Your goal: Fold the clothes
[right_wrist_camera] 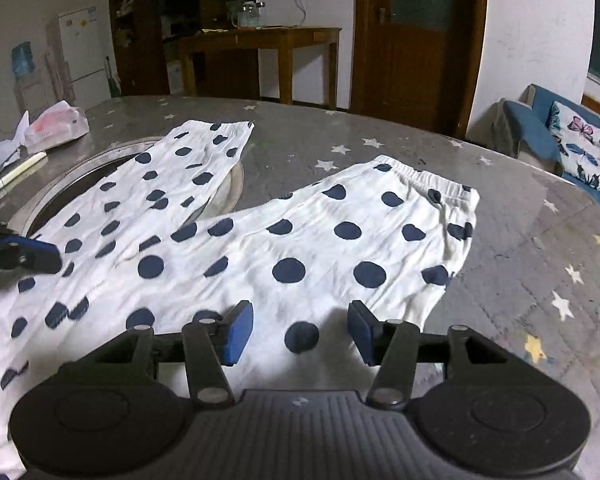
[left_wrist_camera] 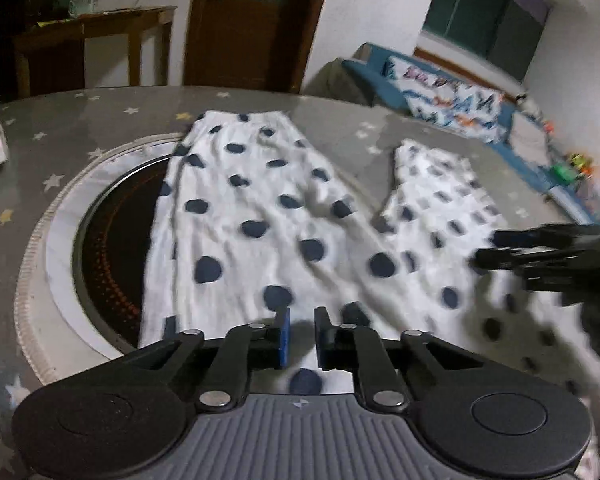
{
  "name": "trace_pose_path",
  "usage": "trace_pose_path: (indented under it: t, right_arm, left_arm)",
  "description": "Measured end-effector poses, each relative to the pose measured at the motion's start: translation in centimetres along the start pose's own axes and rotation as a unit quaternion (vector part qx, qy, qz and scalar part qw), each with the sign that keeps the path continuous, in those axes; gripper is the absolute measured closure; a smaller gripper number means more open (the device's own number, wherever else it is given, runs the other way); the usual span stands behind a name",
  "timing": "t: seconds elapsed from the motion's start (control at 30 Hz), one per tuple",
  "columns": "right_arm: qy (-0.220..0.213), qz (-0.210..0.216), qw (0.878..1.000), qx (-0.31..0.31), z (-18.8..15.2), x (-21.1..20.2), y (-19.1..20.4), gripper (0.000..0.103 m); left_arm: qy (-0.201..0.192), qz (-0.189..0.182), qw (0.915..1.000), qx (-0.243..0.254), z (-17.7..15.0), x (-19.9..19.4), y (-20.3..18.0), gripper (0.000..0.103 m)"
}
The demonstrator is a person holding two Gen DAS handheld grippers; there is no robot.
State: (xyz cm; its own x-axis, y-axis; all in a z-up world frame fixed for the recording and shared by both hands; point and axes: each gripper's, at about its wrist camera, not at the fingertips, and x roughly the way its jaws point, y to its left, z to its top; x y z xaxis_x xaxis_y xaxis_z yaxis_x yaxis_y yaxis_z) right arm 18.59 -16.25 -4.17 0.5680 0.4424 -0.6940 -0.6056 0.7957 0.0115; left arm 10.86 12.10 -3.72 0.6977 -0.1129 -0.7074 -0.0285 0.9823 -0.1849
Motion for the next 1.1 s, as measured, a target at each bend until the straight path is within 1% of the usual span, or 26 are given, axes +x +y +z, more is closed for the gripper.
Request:
trace_pose_path:
  t: [0.07, 0.17, 0.27, 0.33, 0.5, 0.6, 0.7, 0.83, 0.9, 1.0, 1.1]
  right_arm:
    - [-0.001, -0.008, 1.0, 0.003, -0.4, -0.4, -0.2, 0.046]
    - [-0.002, -0.019, 1.0, 0.008, -0.9, -0.9, -0.6, 0.045]
    - [-0.003, -0.031, 0.999, 0.012, -1.5, -1.4, -1.0, 0.045]
    - [-0.004, -0.037, 0.999, 0.014, -1.7, -1.7, -1.0, 0.045]
    - [-0.011, -0.037, 0.999, 0.01, -1.7, -2.5, -0.5, 0.045]
    - [-0.016, -0.038, 0.999, 0.007, -1.7, -3.0, -0.2, 0.046]
    - [-0.02, -0.038, 0.999, 0.004, -1.7, -3.5, 0.1, 0.046]
    - [-0.023, -0.006, 1.0, -0.004, -1.6, -3.5, 1.9, 0.045]
    - [-0.02, 0.01, 1.0, -0.01, -1.7, -3.3, 2.8, 0.045]
    - [-0.01, 0.018, 1.0, -0.02, -2.2, -3.2, 3.6, 0.045]
    - [-0.003, 0.016, 0.999, -0.032, -2.9, -3.4, 4.1, 0.045]
  left_arm:
    - [-0.003, 0.014, 0.9999, 0.003, 0.0, 0.4, 0.2, 0.098]
    - [-0.006, 0.051, 0.9987, -0.003, 0.2, 0.4, 0.7, 0.102]
    - [-0.009, 0.078, 0.9968, -0.016, 0.3, 0.2, 1.6, 0.103]
    - [-0.013, 0.103, 0.9945, -0.014, 0.2, 0.0, 2.0, 0.103]
    - [-0.012, 0.124, 0.9921, -0.016, 0.4, -0.2, 2.7, 0.103]
    - [-0.009, 0.122, 0.9924, -0.014, 0.6, -0.4, 2.3, 0.103]
    - [-0.015, 0.107, 0.9941, -0.01, 0.8, -0.9, 1.2, 0.102]
    - [-0.018, 0.07, 0.9974, 0.002, 1.2, -0.9, -0.6, 0.1]
    - [-0.015, 0.058, 0.9981, 0.013, 1.1, -0.4, -1.4, 0.1]
    - [-0.004, 0.058, 0.9979, 0.027, 0.5, 0.5, -1.8, 0.1]
    - [-0.008, 0.065, 0.9973, 0.034, 0.0, 0.5, -1.4, 0.1]
